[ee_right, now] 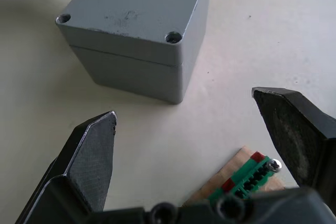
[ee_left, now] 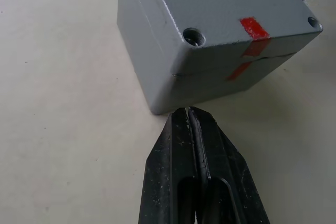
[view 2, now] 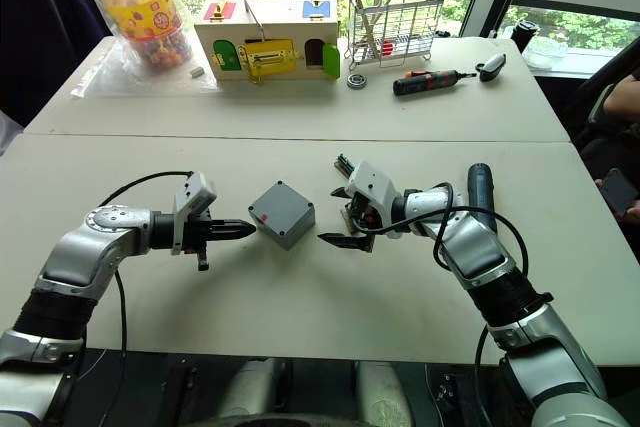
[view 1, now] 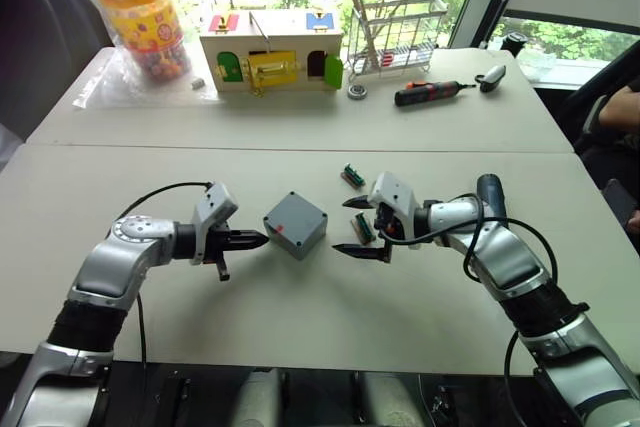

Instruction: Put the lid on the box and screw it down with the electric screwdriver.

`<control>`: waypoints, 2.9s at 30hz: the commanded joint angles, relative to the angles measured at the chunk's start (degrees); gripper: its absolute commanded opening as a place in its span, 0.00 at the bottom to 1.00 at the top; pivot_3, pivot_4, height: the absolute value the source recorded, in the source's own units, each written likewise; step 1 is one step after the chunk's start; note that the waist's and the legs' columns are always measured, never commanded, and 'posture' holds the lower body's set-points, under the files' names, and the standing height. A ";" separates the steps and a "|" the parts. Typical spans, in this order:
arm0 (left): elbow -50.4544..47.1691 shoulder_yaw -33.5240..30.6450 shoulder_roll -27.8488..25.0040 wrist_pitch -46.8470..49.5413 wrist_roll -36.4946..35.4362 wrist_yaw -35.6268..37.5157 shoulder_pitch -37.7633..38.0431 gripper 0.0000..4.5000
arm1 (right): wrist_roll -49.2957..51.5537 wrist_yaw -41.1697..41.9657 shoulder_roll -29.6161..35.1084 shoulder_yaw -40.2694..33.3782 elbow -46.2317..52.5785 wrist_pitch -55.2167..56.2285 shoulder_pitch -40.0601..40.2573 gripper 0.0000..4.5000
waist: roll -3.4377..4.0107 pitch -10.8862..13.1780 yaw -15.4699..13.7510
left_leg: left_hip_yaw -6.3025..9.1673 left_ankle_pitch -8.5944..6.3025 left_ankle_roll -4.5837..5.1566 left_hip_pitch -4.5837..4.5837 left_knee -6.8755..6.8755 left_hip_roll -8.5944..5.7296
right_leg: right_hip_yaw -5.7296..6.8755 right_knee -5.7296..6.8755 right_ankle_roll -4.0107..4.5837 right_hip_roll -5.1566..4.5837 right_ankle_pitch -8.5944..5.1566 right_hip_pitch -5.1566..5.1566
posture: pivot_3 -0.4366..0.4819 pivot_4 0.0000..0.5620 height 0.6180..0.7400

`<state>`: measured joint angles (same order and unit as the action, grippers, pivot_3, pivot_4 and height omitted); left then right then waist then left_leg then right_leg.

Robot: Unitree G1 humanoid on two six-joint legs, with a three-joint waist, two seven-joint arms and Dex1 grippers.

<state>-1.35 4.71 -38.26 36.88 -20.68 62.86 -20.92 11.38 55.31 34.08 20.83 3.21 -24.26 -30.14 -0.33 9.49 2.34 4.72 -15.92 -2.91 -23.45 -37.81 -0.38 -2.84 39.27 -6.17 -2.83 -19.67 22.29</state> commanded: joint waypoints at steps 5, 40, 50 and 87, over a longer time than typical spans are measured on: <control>0.52 0.84 1.33 -1.69 0.54 -1.78 -2.21 0.00 | -0.34 1.27 -4.66 1.33 2.13 -1.52 -1.73 0.99 | 0.00 0.00 0.13 | 0.01 0.01 -0.01 0.00 -0.01 0.02 | 0.00 0.07 0.00 0.03 0.00 0.04 | 0.48 0.27 1.00; 5.19 1.91 -0.52 -3.70 2.48 2.69 -6.25 0.00 | 4.85 -3.63 -2.88 -4.33 19.06 -13.02 7.78 0.99 | 0.00 0.00 0.05 | 0.05 0.00 -0.01 0.00 -0.08 -0.03 | 0.01 0.11 0.00 0.00 0.00 0.01 | 0.48 0.27 1.00; 1.19 -1.50 -3.75 0.31 -3.62 6.62 -13.09 0.00 | 11.46 -10.67 -2.55 -21.91 18.96 -13.63 14.04 0.99 | -0.02 -0.01 -0.05 | 0.02 -0.02 0.04 -0.01 -0.08 -0.03 | 0.01 0.11 0.00 0.00 0.00 -0.03 | 0.48 0.27 1.00; -4.83 5.46 -1.69 0.81 -3.17 4.47 -10.38 0.00 | 3.33 -16.30 -10.24 -15.84 2.02 -0.97 11.74 0.01 | -0.01 -0.02 0.16 | -0.02 -0.02 0.03 0.00 -0.09 0.02 | -0.02 0.12 0.00 0.07 0.00 0.01 | 0.48 0.27 1.00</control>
<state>-5.40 10.36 -39.79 38.40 -24.17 67.38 -31.08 14.64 39.24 24.07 5.32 4.31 -26.19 -17.80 -0.34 9.47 2.50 4.70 -15.94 -2.88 -23.45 -37.90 -0.37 -2.87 39.39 -6.17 -2.76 -19.67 22.30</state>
